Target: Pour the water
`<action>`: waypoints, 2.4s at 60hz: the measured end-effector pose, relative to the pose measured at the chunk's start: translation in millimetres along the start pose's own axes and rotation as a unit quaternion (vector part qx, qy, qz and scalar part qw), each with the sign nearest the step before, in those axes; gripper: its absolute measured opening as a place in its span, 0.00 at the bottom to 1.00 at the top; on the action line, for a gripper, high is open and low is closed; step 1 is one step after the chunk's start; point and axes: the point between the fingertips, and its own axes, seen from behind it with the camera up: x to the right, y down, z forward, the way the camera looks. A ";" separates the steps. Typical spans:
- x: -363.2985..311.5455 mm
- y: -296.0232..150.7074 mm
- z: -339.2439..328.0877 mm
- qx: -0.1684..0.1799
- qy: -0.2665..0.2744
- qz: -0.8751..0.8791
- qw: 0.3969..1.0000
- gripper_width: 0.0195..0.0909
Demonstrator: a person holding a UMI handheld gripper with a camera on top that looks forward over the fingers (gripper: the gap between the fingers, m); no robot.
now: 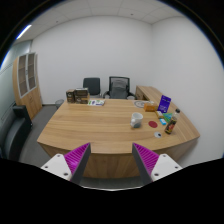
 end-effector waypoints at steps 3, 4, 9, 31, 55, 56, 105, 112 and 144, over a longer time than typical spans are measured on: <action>6.2 2.8 0.3 -0.004 0.005 0.004 1.000 0.93; 10.9 3.8 1.3 -0.006 0.007 0.005 1.000 0.93; 43.1 10.3 18.0 -0.008 0.012 0.011 1.000 0.93; 254.5 34.7 124.7 0.004 0.052 0.049 0.997 0.92; 484.0 24.2 311.3 0.048 0.068 0.077 0.994 0.92; 488.5 22.7 319.2 0.049 0.068 0.076 0.994 0.92; 503.3 -24.7 416.9 0.085 0.081 -0.018 0.993 0.30; 503.4 -67.1 402.3 0.099 0.139 -0.099 0.980 0.30; 343.7 -197.0 421.0 0.086 0.316 -0.721 0.611 0.29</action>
